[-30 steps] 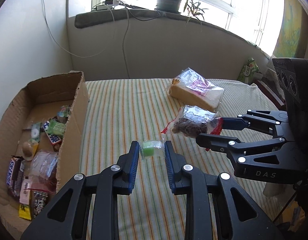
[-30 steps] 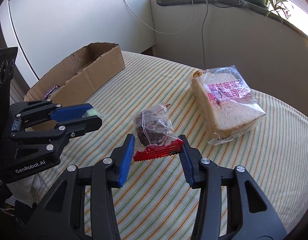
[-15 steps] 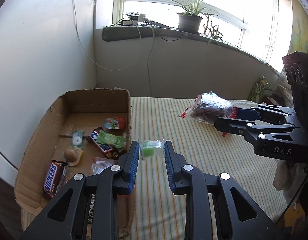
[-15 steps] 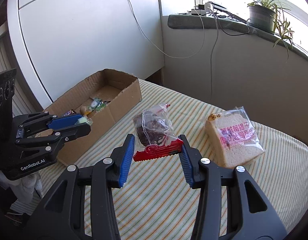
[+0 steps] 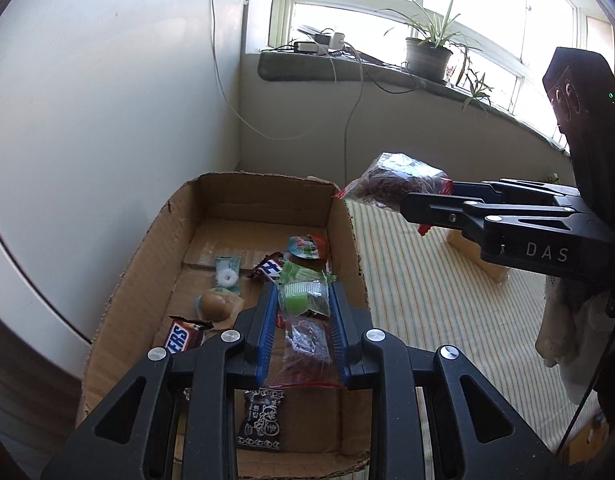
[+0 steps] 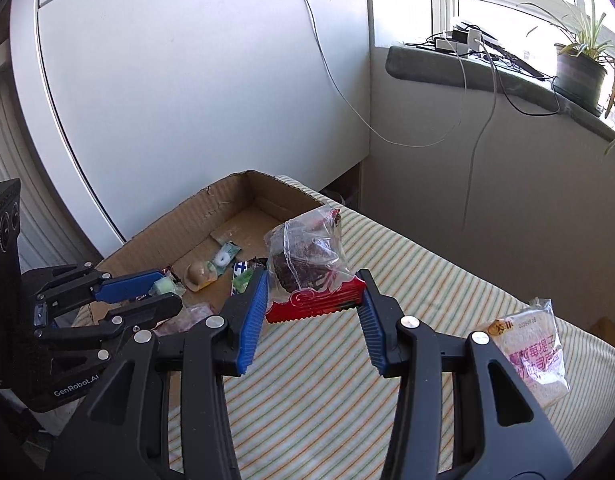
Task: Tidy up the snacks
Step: 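Carry the green candy with the left gripper while the right carries the cake to the box, releasing both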
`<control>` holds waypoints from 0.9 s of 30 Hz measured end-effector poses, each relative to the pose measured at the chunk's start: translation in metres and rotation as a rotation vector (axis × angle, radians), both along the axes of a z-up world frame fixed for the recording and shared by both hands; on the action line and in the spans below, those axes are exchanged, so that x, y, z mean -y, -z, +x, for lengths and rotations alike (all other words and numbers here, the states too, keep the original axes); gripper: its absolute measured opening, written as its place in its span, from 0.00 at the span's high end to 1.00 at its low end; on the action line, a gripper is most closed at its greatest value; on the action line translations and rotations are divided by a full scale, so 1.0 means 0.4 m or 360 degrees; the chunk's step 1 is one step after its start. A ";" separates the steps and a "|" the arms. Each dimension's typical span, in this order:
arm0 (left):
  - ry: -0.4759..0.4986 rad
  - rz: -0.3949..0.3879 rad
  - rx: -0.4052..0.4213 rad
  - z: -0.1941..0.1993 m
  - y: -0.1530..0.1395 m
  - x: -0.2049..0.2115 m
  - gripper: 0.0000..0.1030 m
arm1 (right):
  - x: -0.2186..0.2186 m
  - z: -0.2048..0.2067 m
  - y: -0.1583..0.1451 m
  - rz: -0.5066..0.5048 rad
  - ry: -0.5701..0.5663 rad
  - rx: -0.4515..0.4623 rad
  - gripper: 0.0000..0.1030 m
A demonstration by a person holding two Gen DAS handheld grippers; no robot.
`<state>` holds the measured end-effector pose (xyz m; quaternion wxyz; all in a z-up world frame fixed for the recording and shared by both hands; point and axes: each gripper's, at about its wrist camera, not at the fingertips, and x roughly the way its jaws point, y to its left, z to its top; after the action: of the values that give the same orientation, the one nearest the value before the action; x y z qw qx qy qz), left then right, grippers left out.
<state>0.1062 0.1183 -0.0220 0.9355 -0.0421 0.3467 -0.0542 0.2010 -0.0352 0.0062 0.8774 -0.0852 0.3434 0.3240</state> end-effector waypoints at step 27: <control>-0.0117 0.0021 0.0004 -0.011 0.001 -0.063 0.48 | -0.144 0.052 0.041 -0.0010 -0.0070 -0.0073 0.34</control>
<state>0.1017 0.1434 -0.0225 0.9375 -0.0484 0.3441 -0.0176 0.2218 0.0223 -0.0104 0.8617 -0.0881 0.3624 0.3441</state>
